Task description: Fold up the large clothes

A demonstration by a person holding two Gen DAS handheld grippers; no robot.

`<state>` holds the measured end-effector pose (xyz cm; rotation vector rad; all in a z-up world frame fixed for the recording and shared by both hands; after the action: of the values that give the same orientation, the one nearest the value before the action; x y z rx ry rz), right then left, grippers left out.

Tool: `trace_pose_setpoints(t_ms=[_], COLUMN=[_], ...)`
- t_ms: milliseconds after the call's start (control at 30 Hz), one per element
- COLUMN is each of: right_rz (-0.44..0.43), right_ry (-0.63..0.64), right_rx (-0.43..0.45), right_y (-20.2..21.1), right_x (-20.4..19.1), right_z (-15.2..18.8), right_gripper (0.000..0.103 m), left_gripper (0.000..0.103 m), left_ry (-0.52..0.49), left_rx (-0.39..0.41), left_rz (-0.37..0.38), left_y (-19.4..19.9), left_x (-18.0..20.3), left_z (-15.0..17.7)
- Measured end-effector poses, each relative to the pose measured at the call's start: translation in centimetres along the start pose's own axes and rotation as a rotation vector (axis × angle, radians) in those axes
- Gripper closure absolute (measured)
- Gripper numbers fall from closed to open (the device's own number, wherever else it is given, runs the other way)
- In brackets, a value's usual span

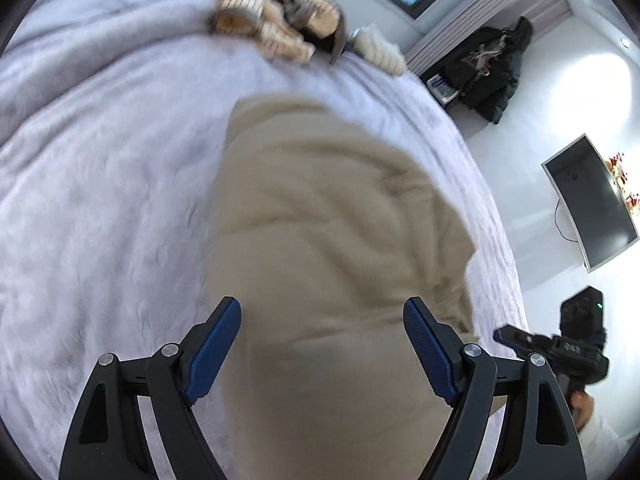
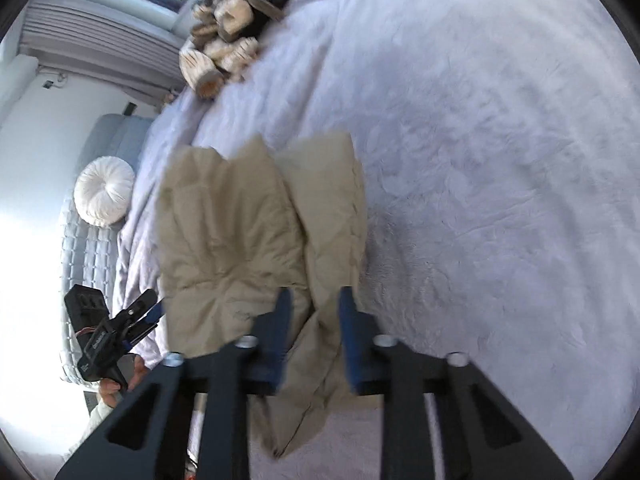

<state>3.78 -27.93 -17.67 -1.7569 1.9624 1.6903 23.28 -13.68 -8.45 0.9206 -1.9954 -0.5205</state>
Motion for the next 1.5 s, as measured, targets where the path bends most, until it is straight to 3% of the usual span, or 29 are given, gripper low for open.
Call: trace_pose_setpoints(t_ms=[167,367,567,867,1200,1500], right_rz=[-0.033,-0.012,0.142,0.119,0.121,0.143], right_ry=[0.099,0.218,0.154,0.052,0.001,-0.021], right_rx=[0.015,0.003,-0.078,-0.109,-0.115,-0.131], right_y=[0.4,0.1,-4.7,-9.2,-9.2,-8.2], right_x=[-5.6,-7.9,-3.7,1.3,1.4,0.8], right_z=[2.2,5.8,8.3,10.0,10.0,7.7], right_gripper=[0.084,0.084,0.084,0.087,0.087,0.083], left_gripper=[0.020,0.020,0.020,0.020,0.020,0.020], left_ry=[-0.142,-0.230,-0.178,-0.272,-0.280,-0.270], left_rx=[0.027,-0.093,-0.210,-0.239,-0.237,-0.156], left_rz=[0.094,0.260,0.238,0.148,0.105,0.008], left_y=[-0.1,-6.5,-13.6,-18.0,-17.4,-10.9], left_x=[5.6,12.5,13.7,14.4,14.4,13.8], left_z=[-1.6,-2.1,-0.6,2.8,2.7,1.4])
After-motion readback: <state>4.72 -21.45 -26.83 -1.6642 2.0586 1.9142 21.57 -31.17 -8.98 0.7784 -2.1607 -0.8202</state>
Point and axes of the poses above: each gripper's, at about its wrist camera, not at the fingertips, and y roughly against the way its jaws point, x to its right, z to its underside, the point moved 2 cm from there along -y, roughly the way its jaws point, and after that the axes turned 9 degrees about x, right-handed, at the moved point
